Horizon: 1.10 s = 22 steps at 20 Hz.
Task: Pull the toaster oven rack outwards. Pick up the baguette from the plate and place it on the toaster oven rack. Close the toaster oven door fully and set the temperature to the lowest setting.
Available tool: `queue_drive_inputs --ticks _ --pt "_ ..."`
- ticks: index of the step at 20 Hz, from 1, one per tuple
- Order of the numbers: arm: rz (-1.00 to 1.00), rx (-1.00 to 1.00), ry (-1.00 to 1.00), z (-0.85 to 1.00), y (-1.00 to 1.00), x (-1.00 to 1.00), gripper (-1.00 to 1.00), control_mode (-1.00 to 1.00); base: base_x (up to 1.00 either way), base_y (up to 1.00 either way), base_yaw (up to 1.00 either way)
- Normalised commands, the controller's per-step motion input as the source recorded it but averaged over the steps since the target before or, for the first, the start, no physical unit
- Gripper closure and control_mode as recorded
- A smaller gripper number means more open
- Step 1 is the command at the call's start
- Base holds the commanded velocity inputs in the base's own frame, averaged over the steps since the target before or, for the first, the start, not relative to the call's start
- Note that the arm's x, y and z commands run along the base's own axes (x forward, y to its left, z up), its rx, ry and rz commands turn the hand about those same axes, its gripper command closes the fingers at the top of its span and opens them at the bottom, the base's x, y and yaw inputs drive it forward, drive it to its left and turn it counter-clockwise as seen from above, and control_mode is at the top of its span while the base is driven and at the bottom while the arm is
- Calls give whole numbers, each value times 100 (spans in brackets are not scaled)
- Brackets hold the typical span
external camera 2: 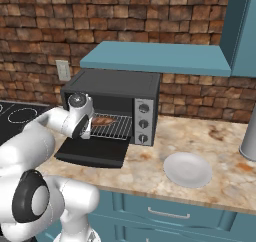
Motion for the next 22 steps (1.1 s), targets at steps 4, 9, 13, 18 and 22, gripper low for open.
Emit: queue_drive_inputs --ticks 4,9,13,18,22 --pt "0 2 -3 -15 0 14 100 -100 0 0 0" --pt "0 1 -1 -22 0 9 100 -100 0 0 0" --pt "0 0 -4 -12 0 18 100 -100 0 0 0" --pt "0 0 -2 -3 0 1 -100 -100 0 0 0" --pt "0 0 0 21 0 -5 -100 -100 0 0 0"
